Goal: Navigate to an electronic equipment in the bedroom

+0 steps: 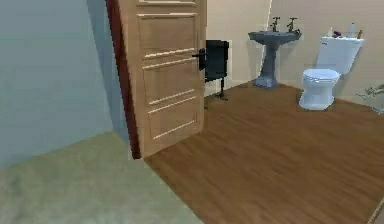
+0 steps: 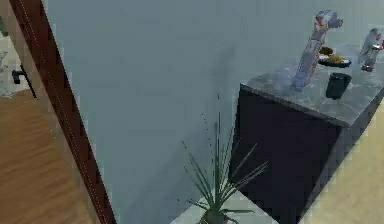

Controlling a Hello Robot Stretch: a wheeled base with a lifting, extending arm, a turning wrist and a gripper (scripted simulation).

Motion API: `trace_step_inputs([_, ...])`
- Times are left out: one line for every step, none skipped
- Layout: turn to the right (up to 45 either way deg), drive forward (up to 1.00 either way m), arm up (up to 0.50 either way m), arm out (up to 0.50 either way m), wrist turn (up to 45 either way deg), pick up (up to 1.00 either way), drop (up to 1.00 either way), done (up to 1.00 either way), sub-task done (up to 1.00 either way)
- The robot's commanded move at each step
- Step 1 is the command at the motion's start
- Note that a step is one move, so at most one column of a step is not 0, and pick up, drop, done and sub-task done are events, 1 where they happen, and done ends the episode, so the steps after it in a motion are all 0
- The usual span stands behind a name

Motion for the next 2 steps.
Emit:
trace_step_inputs([0.0, 0.95, 0.0, 0.0, 0.0, 0.0, 0.0, 0.0, 0.0])
trace_step_inputs([45.0, 0.0, 0.0, 0.0, 0.0, 0.0, 0.0, 0.0, 0.0])
